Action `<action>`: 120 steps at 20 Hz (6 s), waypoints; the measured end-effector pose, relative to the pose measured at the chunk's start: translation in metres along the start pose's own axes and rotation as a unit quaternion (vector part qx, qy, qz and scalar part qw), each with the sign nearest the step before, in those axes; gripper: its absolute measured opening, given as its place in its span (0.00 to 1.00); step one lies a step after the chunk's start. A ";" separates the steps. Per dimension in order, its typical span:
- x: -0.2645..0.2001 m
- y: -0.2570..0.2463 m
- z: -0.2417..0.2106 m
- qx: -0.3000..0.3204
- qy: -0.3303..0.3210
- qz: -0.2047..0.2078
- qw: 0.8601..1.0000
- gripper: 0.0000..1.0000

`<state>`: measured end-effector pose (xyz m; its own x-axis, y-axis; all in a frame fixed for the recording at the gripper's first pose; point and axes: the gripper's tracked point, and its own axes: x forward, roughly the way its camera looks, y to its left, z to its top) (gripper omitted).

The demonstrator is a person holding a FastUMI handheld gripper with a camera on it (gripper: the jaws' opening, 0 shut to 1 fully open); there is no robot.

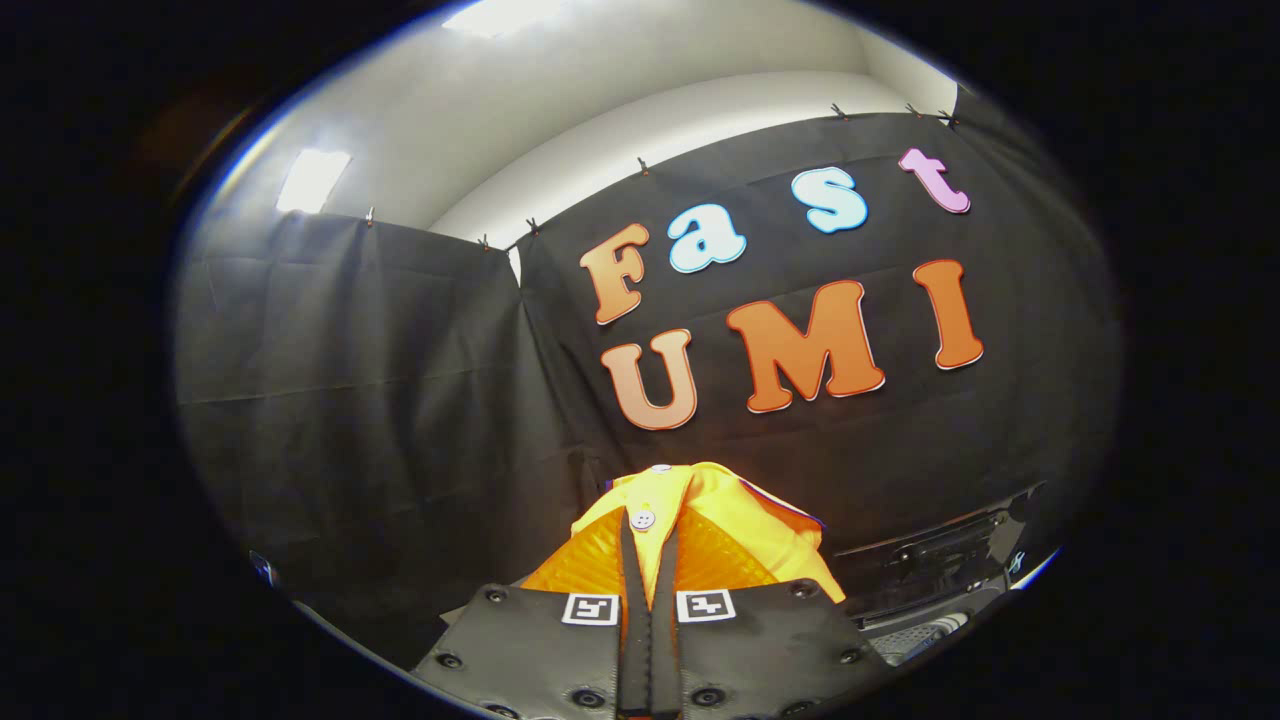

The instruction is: Put the clothes into the washing machine and then close the washing machine lid.

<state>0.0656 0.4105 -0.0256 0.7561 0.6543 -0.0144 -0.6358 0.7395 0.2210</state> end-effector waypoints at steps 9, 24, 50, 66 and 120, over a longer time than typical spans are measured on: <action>-0.056 -0.116 0.047 0.005 -0.031 -0.056 0.998 0.08; -0.116 -0.277 0.003 -0.017 0.019 -0.148 0.989 0.08; -0.042 -0.400 -0.356 0.099 0.318 -0.172 0.927 0.08; -0.050 -0.415 -0.461 0.093 0.466 -0.200 0.856 0.08; 0.013 -0.379 -0.054 -0.029 0.119 -0.178 0.976 0.98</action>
<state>0.3086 0.1472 -0.1622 0.8770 0.3682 -0.3086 -0.3531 0.9296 0.1059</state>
